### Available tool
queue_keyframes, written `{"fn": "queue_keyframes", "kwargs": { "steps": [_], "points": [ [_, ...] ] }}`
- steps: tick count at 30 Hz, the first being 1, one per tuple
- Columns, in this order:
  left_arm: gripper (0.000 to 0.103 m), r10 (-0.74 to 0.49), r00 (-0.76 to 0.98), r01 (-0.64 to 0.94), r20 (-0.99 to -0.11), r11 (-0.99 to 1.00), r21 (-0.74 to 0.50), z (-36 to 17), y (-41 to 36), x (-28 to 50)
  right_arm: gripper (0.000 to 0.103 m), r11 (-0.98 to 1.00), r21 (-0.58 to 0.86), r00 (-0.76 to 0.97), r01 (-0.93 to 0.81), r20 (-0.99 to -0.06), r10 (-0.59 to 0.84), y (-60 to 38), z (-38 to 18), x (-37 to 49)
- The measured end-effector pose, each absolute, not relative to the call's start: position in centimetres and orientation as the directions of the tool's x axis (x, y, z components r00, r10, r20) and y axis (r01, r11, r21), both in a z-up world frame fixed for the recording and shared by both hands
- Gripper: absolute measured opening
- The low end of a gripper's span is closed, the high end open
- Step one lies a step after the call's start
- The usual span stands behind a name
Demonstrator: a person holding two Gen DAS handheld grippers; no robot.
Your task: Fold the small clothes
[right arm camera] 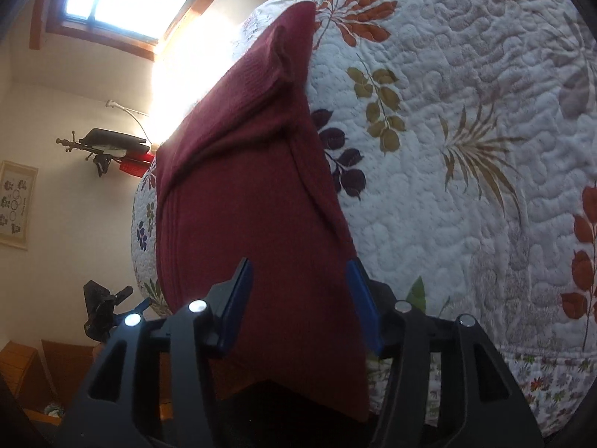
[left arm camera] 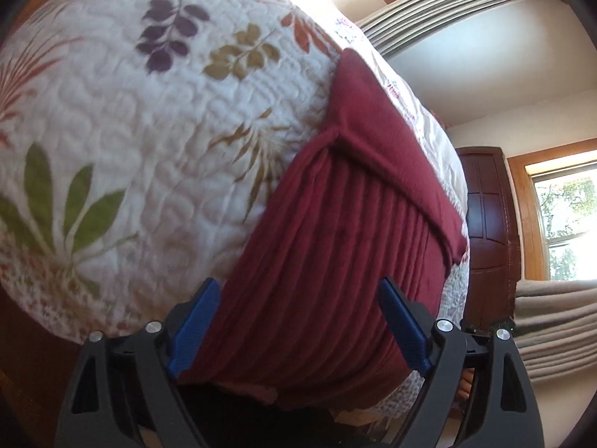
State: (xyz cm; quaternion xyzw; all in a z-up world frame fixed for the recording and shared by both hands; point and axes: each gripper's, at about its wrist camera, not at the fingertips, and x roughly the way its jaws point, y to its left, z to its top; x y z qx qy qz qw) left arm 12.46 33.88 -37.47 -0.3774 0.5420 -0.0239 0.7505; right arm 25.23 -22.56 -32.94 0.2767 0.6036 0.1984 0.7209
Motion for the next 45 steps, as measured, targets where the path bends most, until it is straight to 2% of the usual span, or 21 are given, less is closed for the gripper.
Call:
{"fn": "queue_keyframes", "kwargs": {
  "steps": [8, 11, 14, 19, 20, 22, 23, 24, 25, 29, 38, 45],
  "points": [
    [0.087, -0.501, 0.208, -0.326, -0.84, 0.774, -0.543, -46.1, 31.5, 7.2, 0.056, 0.751, 0.622, 0.224, 0.22, -0.782, 0.582, -23.8, -34.5, 16.4],
    [0.087, -0.534, 0.192, -0.315, -0.823, 0.761, -0.567, -48.7, 31.7, 7.2, 0.056, 0.748, 0.602, 0.226, 0.279, -0.798, 0.558, -23.2, -34.4, 13.9],
    [0.087, -0.564, 0.173, -0.284, -0.807, 0.756, -0.589, -50.6, 31.4, 7.1, 0.056, 0.775, 0.572, 0.216, 0.267, -0.82, 0.531, -21.6, -33.4, 11.8],
    [0.084, -0.606, 0.21, -0.269, -0.767, 0.719, -0.641, -51.4, 31.2, 7.7, 0.058, 0.789, 0.548, 0.234, 0.276, -0.835, 0.498, -20.0, -32.0, 8.7],
    [0.079, -0.607, 0.212, -0.267, -0.766, 0.718, -0.643, -51.3, 31.3, 7.7, 0.058, 0.788, 0.547, 0.24, 0.281, -0.835, 0.495, -19.9, -31.9, 8.1],
    [0.043, -0.622, 0.201, -0.281, -0.757, 0.704, -0.653, -51.3, 31.7, 7.5, 0.059, 0.782, 0.548, 0.245, 0.297, -0.835, 0.492, -19.6, -32.1, 7.0],
    [0.033, -0.634, 0.2, -0.289, -0.747, 0.69, -0.664, -51.1, 32.2, 7.5, 0.059, 0.779, 0.548, 0.247, 0.305, -0.835, 0.491, -19.5, -32.3, 6.5],
    [0.014, -0.649, 0.199, -0.301, -0.734, 0.673, -0.676, -50.9, 32.6, 7.2, 0.059, 0.774, 0.55, 0.249, 0.313, -0.834, 0.492, -19.4, -32.5, 5.9],
    [0.01, -0.661, 0.201, -0.313, -0.723, 0.656, -0.687, -50.6, 33.1, 6.8, 0.059, 0.768, 0.554, 0.252, 0.321, -0.832, 0.495, -19.3, -32.8, 5.7],
    [0.008, -0.737, 0.256, -0.357, -0.626, 0.53, -0.769, -48.5, 35.3, 5.6, 0.059, 0.737, 0.571, 0.263, 0.36, -0.821, 0.508, -19.0, -34.2, 4.7],
    [0.007, -0.82, 0.401, -0.319, -0.409, 0.294, -0.901, -39.8, 37.3, 2.0, 0.062, 0.546, 0.644, 0.31, 0.536, -0.751, 0.582, -20.9, -40.7, 1.3],
    [0.007, -0.845, 0.406, -0.3, -0.348, 0.236, -0.924, -36.8, 35.3, 3.7, 0.07, 0.261, 0.73, 0.431, 0.632, -0.611, 0.664, -21.1, -46.5, -1.9]
  ]
}}
